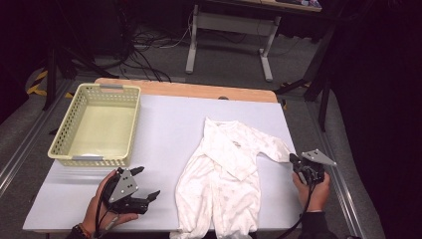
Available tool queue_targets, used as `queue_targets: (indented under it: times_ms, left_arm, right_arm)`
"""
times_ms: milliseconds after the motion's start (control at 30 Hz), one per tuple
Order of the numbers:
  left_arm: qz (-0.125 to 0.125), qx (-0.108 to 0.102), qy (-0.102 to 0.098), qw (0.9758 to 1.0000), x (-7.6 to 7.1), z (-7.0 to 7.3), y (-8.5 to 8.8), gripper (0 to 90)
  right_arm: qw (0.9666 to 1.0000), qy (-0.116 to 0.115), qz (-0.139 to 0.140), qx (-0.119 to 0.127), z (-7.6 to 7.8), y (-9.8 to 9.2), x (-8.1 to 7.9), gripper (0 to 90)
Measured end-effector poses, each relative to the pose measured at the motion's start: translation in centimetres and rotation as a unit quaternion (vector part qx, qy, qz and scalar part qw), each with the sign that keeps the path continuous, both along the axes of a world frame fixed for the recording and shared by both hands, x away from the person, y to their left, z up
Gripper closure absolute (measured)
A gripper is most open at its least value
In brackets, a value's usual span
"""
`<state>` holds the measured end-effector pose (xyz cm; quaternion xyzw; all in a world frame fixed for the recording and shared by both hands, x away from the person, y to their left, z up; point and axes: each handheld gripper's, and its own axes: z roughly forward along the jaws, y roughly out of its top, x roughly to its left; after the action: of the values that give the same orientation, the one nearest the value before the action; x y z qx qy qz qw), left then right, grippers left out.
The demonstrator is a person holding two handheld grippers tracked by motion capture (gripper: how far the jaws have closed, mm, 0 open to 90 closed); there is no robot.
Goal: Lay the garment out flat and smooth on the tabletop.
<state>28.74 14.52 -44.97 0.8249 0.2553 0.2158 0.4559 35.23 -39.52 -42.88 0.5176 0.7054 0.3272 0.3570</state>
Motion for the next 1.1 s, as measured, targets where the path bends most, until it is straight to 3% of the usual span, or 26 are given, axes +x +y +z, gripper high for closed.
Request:
queue_targets:
  times_ms: [133, 233, 433, 600, 700, 900, 1100]
  left_arm:
    - [0.000, 0.000, 0.000, 1.0000, 0.1, -0.1, 0.0, 14.6]
    - [0.001, 0.001, 0.003, 1.0000, 0.2, -0.2, 0.0, 14.6]
    - [0.002, 0.004, 0.002, 1.0000, 0.2, -0.2, -0.1, 14.7]
    - [0.003, 0.005, 0.003, 1.0000, 0.2, -0.2, -0.1, 14.7]
    - [0.011, 0.017, 0.002, 0.9998, 0.3, -0.4, -0.2, 14.7]
    - [0.007, 0.016, 0.002, 0.9998, 0.4, -0.4, -0.1, 14.8]
    - [0.006, 0.020, 0.002, 0.9998, 0.4, -0.3, 0.0, 14.9]
  right_arm:
    - [0.9992, -0.023, 0.031, -0.004, 1.2, 1.8, -0.5, 90.0]
    - [0.9969, -0.040, 0.067, -0.008, 2.2, 3.9, -1.0, 90.0]
    - [0.9910, -0.048, 0.124, -0.014, 2.9, 7.8, -1.1, 90.0]
    - [0.9841, -0.042, 0.171, -0.019, 2.8, 11.0, -0.9, 90.0]
    - [0.9799, -0.039, 0.194, -0.027, 2.6, 12.8, -0.9, 90.0]
    - [0.9741, -0.035, 0.220, -0.039, 2.3, 15.7, -1.0, 90.0]
    - [0.9662, -0.023, 0.251, -0.053, 1.5, 18.2, -1.1, 90.0]
